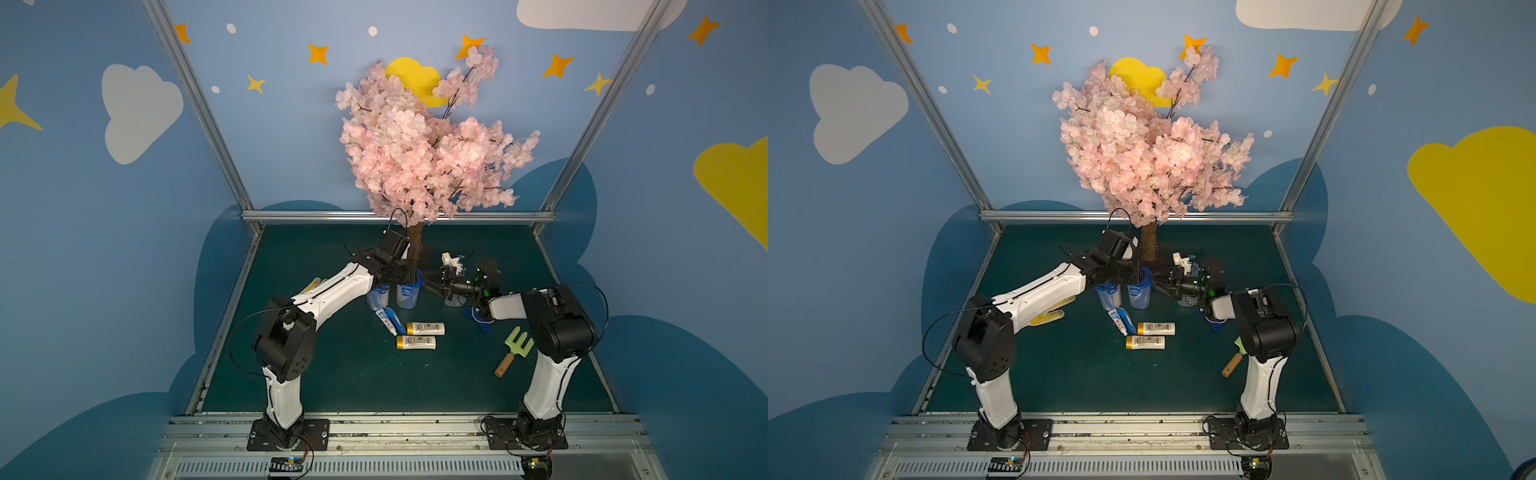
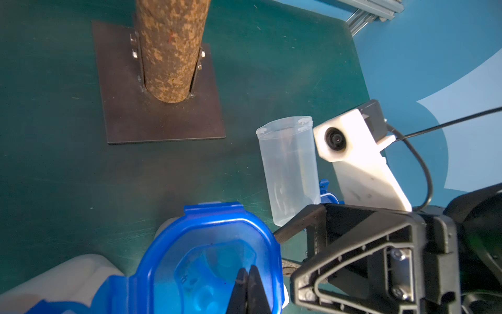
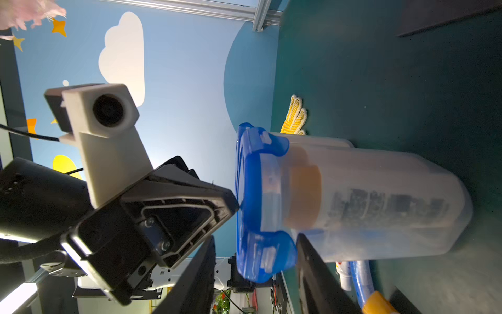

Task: Take out toiletry kits
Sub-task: Unfasten the latch on the container.

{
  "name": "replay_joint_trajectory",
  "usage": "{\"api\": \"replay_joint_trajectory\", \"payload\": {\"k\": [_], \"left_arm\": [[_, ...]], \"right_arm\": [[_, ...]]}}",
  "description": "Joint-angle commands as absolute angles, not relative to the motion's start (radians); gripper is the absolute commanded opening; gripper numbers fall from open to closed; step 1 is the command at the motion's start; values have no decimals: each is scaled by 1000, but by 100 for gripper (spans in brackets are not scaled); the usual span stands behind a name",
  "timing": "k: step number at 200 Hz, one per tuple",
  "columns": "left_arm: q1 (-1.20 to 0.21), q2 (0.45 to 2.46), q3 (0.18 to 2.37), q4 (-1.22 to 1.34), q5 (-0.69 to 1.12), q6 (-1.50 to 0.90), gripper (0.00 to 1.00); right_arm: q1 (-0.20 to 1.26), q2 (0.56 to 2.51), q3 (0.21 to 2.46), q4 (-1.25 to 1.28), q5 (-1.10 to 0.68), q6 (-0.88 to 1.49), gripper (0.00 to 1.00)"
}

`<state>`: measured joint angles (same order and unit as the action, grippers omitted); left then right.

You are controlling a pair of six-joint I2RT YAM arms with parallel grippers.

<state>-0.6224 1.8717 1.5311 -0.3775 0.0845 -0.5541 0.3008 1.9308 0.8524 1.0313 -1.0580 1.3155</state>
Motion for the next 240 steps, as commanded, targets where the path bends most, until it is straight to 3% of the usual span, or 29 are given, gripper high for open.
{"api": "replay_joint_trajectory", "payload": {"k": [1,166,240], "left_arm": [[-623,1930,1466,-509,80,-568,2],[-600,1943,1266,-468,95,-614,2],[-596,1930,1233,-454,95,-625,2]], "right_arm": [[299,1912,859,1226,-1089,1366,46],[263,1785,841,1224,-1104,1376,40],[261,1702,826,1103,-1105,1316,39]]}}
